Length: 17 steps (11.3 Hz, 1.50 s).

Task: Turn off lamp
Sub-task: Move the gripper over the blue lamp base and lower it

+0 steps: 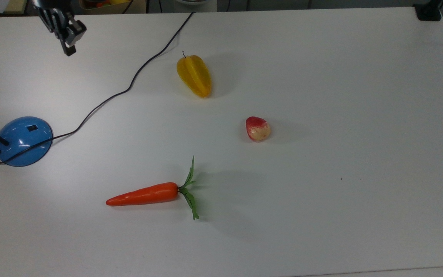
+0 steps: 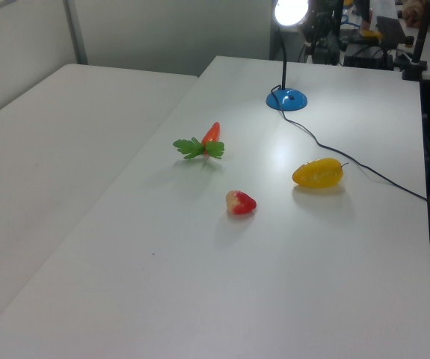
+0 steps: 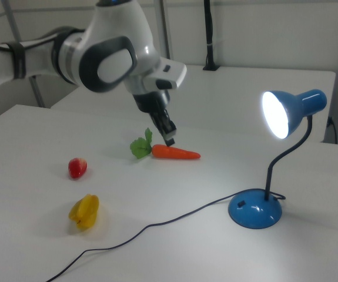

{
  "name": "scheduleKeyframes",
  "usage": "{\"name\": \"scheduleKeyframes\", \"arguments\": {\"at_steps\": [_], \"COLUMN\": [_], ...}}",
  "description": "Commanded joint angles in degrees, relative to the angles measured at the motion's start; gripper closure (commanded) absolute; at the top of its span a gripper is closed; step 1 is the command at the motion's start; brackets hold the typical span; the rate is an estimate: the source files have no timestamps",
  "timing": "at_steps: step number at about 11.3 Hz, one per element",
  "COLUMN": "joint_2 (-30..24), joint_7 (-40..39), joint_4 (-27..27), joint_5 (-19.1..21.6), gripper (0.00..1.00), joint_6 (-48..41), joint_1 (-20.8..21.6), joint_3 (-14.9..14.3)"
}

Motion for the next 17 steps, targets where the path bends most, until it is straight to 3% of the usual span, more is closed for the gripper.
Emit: {"name": "scheduleKeyframes", "arguments": {"at_steps": [1, 6, 17], "joint_2": [0.9, 11.3, 21.2], "joint_7": [3.0, 7.3, 7.3], "joint_4": [-7.2, -6.6, -4.1], "joint_5": [0.1, -0.2, -2.4], "gripper": [1.00, 1.00, 1.00], "joint_6": [14.3, 33.9, 40.2], "joint_1": [-2.1, -7.5, -8.1], "joint_3": [-2.4, -2.4, -2.7]}}
